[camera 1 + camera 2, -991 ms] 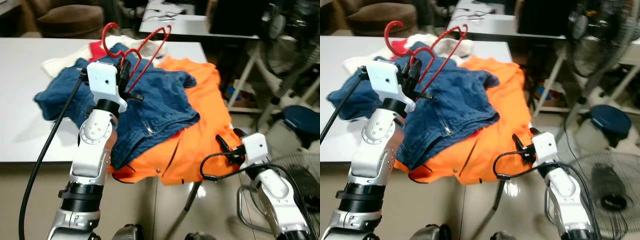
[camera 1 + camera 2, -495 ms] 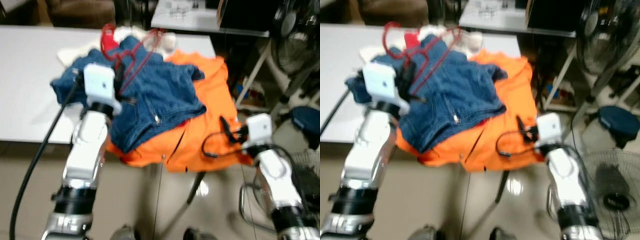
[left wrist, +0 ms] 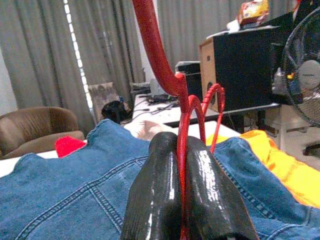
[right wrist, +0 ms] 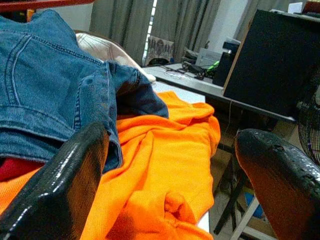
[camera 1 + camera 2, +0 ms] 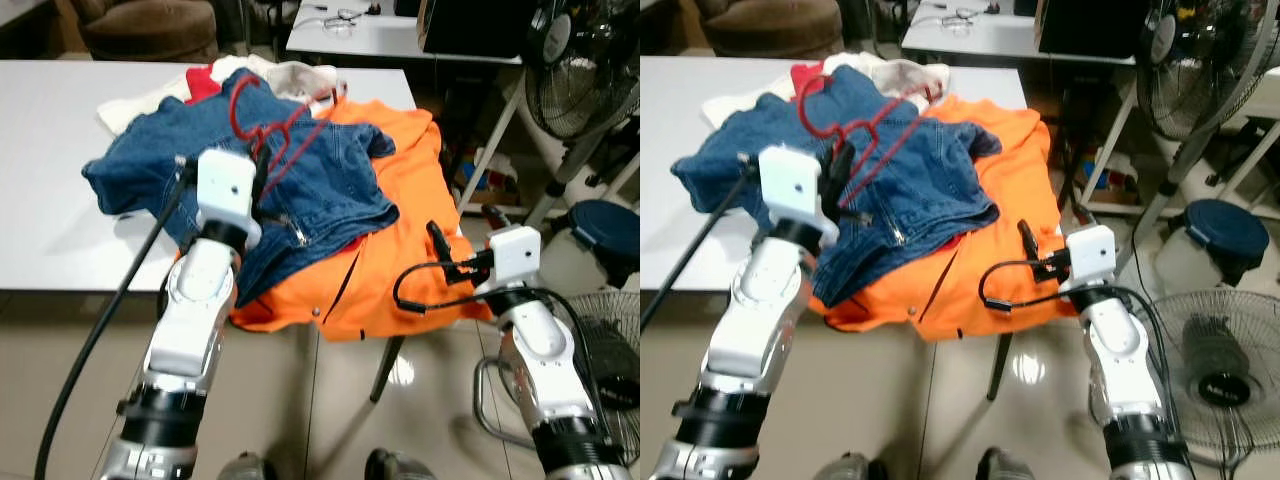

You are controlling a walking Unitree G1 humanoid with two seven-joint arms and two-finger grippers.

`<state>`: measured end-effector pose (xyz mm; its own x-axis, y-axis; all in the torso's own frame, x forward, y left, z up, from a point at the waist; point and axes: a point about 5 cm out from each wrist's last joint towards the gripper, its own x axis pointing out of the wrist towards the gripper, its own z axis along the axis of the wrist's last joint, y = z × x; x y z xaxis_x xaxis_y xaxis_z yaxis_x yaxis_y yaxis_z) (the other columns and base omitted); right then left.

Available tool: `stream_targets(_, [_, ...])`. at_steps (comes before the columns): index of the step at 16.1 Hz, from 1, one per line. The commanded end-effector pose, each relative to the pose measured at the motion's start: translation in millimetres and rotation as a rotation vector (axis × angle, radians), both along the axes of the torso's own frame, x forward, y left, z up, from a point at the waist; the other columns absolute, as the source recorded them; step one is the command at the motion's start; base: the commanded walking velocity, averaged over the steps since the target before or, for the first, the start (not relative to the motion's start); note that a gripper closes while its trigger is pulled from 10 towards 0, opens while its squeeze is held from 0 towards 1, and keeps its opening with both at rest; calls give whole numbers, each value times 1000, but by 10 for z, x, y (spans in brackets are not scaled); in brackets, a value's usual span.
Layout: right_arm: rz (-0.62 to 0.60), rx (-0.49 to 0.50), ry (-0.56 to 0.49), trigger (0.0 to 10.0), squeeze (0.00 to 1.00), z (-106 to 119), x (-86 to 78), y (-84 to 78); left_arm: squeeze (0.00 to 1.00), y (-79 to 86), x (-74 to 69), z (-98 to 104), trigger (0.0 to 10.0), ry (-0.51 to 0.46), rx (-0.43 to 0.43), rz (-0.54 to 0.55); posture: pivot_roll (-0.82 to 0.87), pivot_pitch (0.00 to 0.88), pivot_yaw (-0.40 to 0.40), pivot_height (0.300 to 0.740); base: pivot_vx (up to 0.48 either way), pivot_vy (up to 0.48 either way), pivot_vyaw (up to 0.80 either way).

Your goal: Hang hanger

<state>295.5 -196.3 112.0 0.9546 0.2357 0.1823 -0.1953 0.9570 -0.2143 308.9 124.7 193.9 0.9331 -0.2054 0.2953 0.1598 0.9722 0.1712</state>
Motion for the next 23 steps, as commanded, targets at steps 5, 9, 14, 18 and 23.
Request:
stream_targets(5, [-31,44,-15,10000,0,45,-11,11,0,84,31,65,10000,-2,-44,63,21,66,-11,740,480,0,0])
stream_targets(9, [-18,41,-14,10000,0,62,18,45,0,201,143,228,10000,-56,-39,102,33,69,-16,740,474,0,0])
stream_targets(14, [142,56,64,10000,0,48,-60,133,0,234,139,327,10000,-103,-54,134,43,70,-16,740,92,0,0])
stream_targets(18, [200,32,79,10000,0,63,-237,140,0,251,144,297,10000,-90,-62,130,33,74,-8,740,0,0,0])
stream_targets(23, [249,-12,160,10000,0,-99,-159,251,0,217,178,265,10000,-75,-51,110,36,68,-4,740,0,0,0])
